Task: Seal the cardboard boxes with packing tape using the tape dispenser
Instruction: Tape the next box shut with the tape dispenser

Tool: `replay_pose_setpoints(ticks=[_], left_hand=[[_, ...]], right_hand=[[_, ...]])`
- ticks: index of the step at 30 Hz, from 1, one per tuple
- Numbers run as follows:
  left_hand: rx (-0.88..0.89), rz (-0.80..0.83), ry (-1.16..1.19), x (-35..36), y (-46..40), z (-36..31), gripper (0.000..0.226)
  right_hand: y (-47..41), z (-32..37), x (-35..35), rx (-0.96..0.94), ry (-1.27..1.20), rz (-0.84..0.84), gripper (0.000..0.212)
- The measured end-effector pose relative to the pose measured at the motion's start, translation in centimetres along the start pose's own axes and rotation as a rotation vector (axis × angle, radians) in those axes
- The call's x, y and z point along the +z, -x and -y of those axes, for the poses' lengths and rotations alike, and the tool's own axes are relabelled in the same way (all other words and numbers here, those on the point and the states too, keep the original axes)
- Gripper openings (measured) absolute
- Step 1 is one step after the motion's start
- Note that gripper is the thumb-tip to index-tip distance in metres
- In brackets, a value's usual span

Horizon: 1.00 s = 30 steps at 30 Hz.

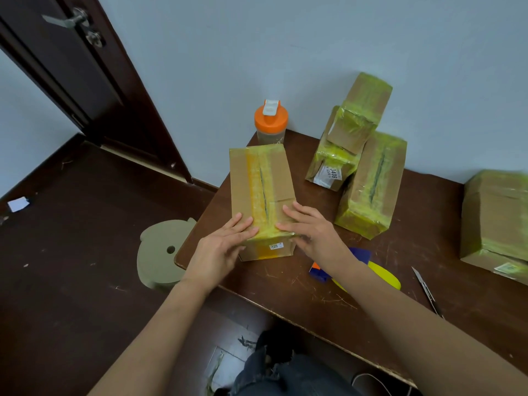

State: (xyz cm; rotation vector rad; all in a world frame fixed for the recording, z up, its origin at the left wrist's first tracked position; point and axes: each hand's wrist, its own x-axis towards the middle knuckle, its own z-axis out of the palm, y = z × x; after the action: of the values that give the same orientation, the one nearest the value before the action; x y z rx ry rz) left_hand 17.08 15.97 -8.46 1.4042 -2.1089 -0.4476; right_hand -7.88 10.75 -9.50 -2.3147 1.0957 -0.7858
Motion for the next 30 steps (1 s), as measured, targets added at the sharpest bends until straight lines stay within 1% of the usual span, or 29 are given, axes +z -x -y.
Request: replay_pose_setpoints(ticks=[3, 5, 7, 10, 14, 17, 20, 21, 23, 26, 28, 30], left_hand=[[0.011, -0.018, -0.006, 0.1, -0.1, -0.1, 0.052], [-0.013, -0.067, -0.019, 0.6, -0.1, -0.6, 0.05], [-0.025, -0.084, -0.029, 1.0, 0.2, -0.9, 0.052], [0.012, -0.072, -0.06, 0.9, 0.5, -0.8, 0.054], [-0.018, -0.116, -0.089, 1.3, 0.4, -1.3, 0.059], [-0.018, -0.122, -0.074, 1.4, 0.5, -1.5, 0.06], [0.025, -0.06, -0.106, 1.1, 1.0, -0.7, 0.07], [0.03, -0.04, -0.116, 1.1, 1.1, -0.5, 0.075], [0.026, -0.05, -0.099, 1.2, 1.1, -0.2, 0.079], [0.019, -0.089, -0.045, 1.2, 0.9, -0.6, 0.071], [0.02, -0.101, -0.009, 1.0, 0.8, -0.7, 0.058], [0.023, -0.141, 0.03, 0.5, 0.7, -1.0, 0.042]], right_hand=[[-0.2, 0.0, -0.2, -0.009, 0.013, 0.018, 0.051], [-0.2, 0.3, 0.1, 0.0, 0.004, -0.021, 0.048], [0.1, 0.5, 0.3, -0.003, 0.015, -0.03, 0.047], [0.2, 0.4, 0.2, -0.062, 0.138, -0.021, 0.045], [0.4, 1.3, 1.0, -0.035, 0.185, -0.057, 0.04], [0.6, 1.1, 0.6, -0.066, 0.198, -0.042, 0.045], [0.7, 0.7, 0.2, -0.093, 0.269, 0.014, 0.062], [0.8, 0.8, 0.3, -0.075, 0.263, 0.006, 0.063], [0.7, 1.2, 0.7, -0.025, 0.19, -0.048, 0.056], [0.7, 1.4, 0.8, 0.038, 0.057, -0.094, 0.047], [0.8, 1.3, 0.1, 0.063, 0.008, -0.054, 0.043], [0.9, 1.8, -1.1, 0.132, -0.076, 0.015, 0.036]])
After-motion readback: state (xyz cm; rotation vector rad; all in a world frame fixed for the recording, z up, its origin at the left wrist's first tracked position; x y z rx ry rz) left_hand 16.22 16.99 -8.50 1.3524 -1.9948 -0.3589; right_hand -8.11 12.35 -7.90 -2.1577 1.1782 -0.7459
